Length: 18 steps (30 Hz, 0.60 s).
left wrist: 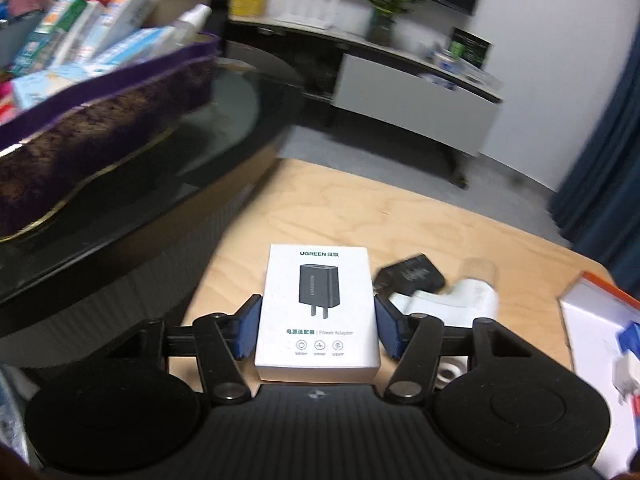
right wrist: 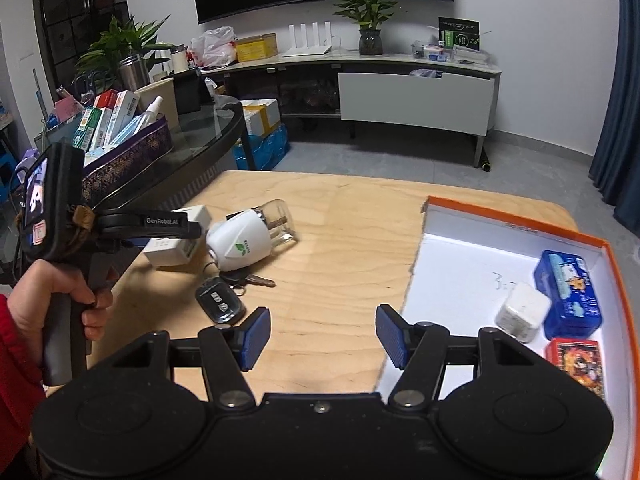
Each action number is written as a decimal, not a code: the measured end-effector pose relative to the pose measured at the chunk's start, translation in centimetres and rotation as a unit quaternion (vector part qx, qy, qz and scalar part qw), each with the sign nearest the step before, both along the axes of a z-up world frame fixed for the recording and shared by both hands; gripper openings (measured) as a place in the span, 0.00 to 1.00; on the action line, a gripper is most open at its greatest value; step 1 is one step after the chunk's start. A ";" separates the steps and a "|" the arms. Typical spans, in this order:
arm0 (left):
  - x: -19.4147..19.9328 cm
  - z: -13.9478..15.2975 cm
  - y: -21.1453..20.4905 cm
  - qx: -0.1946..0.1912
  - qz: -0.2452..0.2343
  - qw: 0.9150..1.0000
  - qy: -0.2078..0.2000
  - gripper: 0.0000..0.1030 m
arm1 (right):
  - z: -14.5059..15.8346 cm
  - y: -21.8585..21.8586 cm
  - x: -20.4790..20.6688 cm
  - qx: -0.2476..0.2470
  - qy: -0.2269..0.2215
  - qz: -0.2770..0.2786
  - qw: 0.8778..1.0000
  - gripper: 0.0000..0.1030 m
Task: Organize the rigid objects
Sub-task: 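Grasp the white UGREEN charger box with the left gripper while the right grasps the white plug-in device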
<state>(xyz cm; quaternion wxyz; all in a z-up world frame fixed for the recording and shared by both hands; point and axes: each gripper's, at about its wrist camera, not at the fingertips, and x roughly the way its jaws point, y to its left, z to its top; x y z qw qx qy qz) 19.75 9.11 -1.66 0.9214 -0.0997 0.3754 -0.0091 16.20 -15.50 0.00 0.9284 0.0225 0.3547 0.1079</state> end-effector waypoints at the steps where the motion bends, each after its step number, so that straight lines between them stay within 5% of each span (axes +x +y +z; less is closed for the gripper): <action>1: 0.2 -0.2 -0.1 0.010 -0.005 1.000 0.001 0.57 | 0.0 0.2 0.0 0.003 0.000 0.001 1.000 0.69; 8: -0.2 -0.2 -2.1 0.028 -0.101 0.994 -0.009 0.57 | -0.2 0.0 0.6 0.004 0.006 -0.006 1.000 0.70; 12: -1.8 -0.1 -3.8 0.005 -0.143 0.990 -0.004 0.57 | -0.9 -1.1 2.4 0.058 0.037 -0.025 0.997 0.72; 18: -3.1 0.5 -3.2 0.000 -0.113 0.994 -0.009 0.58 | -1.8 -1.2 5.1 0.097 0.063 -0.004 0.993 0.78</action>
